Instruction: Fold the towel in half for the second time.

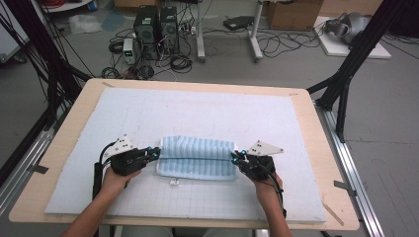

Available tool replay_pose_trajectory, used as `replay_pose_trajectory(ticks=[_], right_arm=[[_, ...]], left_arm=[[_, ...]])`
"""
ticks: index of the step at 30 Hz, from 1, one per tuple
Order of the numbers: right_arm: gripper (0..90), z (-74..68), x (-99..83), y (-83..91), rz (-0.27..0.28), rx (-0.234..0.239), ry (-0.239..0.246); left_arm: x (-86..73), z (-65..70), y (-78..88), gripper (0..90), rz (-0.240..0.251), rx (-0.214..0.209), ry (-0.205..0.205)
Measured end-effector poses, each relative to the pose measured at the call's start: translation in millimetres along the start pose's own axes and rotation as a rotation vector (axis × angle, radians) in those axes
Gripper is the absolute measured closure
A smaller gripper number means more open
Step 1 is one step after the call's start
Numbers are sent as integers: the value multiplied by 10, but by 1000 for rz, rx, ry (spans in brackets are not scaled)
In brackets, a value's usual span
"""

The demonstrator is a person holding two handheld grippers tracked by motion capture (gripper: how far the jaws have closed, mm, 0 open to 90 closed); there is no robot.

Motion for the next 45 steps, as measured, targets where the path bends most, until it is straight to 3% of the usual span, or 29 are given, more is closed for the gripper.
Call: replay_pose_trajectory(ticks=[12,14,15,17,18,20,24,26,28,30,36,39,41,45], right_arm=[[839,-107,-81,106,-16,17,28],[829,-123,-117,114,-35,26,31],[796,-121,-134,112,-40,27,29],[608,-94,-150,104,-43,22,2],[549,-63,-154,103,-53,20,-31],[521,5,-114,154,-29,3,-73],[503,103,-2,258,41,-27,-116],[502,117,16,246,52,-33,-127],[510,93,4,166,34,-34,-123],[527,26,-8,57,6,-25,-101],[610,-142,-74,-142,-82,13,-33],[639,-177,-233,-201,-177,31,16],[641,-201,-266,-180,-178,45,42],[636,-257,-309,-90,-198,72,104]], left_arm=[[-87,140,95,848,-21,-26,-3],[-99,136,102,824,-24,-27,16],[-97,123,108,771,-22,-22,34],[-74,64,129,575,-15,-17,125],[-57,37,147,551,-9,-11,140],[-14,-11,184,516,16,10,144],[78,-83,205,519,55,29,152],[93,-98,178,526,52,37,150],[73,-112,119,531,27,55,148],[17,-124,63,539,-11,76,173],[-154,-37,-46,568,-125,39,176],[-202,18,-76,627,-180,33,144],[-247,67,-73,694,-225,27,106],[-302,139,-11,740,-272,3,85]])
Point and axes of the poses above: each handheld gripper's, and its own axes: y roughly backward along the jaws, x roughly out of its top, z roughly to its right, the point moved 9 cm from there along -y, roughly forward along the jaws, and after that the axes turned 6 degrees about -x, right-handed, at the moved point
